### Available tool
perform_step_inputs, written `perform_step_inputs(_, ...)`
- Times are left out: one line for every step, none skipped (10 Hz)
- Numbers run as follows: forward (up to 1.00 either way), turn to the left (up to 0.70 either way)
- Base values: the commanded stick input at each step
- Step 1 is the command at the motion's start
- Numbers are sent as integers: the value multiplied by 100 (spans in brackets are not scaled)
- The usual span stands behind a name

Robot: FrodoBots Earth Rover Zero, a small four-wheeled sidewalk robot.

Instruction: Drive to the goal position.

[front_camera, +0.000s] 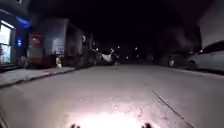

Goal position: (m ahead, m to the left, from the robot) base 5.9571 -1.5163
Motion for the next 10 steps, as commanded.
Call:
perform_step_inputs(85, -4)
perform_step_inputs(85, -20)
perform_step_inputs(85, -34)
perform_step_inputs(85, -34)
perform_step_inputs(85, -33)
perform_step_inputs(85, -23)
perform_step_inputs(85, -13)
perform_step_inputs(85, -3)
perform_step_inputs(85, 0)
perform_step_inputs(85, 0)
